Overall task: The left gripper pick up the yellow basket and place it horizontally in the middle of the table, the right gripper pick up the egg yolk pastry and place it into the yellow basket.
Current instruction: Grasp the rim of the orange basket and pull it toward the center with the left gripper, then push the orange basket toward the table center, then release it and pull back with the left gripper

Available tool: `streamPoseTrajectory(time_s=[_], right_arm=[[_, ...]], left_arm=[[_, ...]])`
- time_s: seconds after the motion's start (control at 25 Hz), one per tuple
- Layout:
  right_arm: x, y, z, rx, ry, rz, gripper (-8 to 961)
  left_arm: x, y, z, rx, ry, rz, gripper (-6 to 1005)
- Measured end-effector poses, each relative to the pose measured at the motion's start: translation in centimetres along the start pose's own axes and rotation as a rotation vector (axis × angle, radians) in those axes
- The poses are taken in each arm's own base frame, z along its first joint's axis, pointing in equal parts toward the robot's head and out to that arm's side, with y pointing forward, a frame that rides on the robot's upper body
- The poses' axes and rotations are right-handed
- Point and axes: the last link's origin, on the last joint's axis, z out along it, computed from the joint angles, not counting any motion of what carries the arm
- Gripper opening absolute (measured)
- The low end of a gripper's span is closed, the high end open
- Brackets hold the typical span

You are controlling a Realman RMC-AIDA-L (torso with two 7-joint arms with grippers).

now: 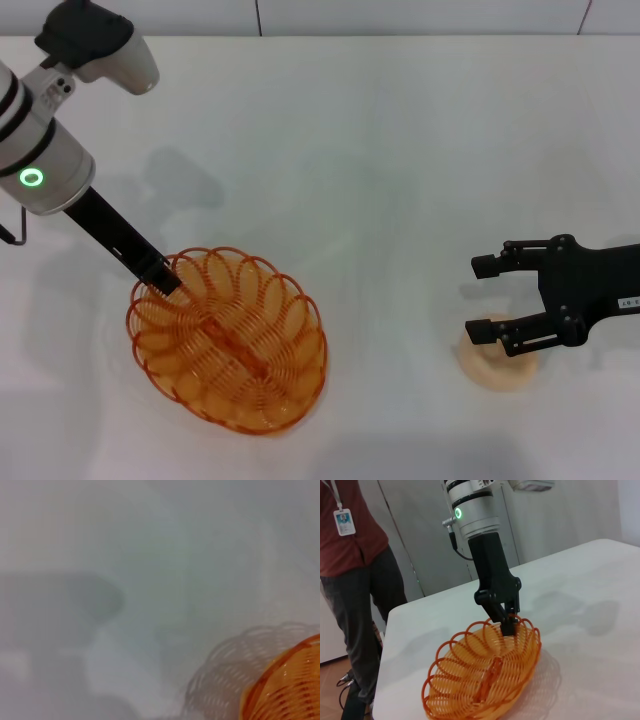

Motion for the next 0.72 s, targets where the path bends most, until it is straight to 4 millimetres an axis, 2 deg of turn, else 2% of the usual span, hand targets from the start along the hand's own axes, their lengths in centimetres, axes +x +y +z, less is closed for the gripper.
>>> streamPoseTrajectory(time_s=[0.36, 0.72], right_arm=[[0.0, 0.0, 0.0, 0.002, -0.002, 0.001, 841], [-0.1, -0.1, 0.0, 0.006, -0.002, -0.001, 841]], left_arm=[[0.7, 0.0, -0.7, 0.009, 0.039, -0.008, 99], [1.7, 0.3, -1.7, -0.006, 0.105, -0.117, 91]])
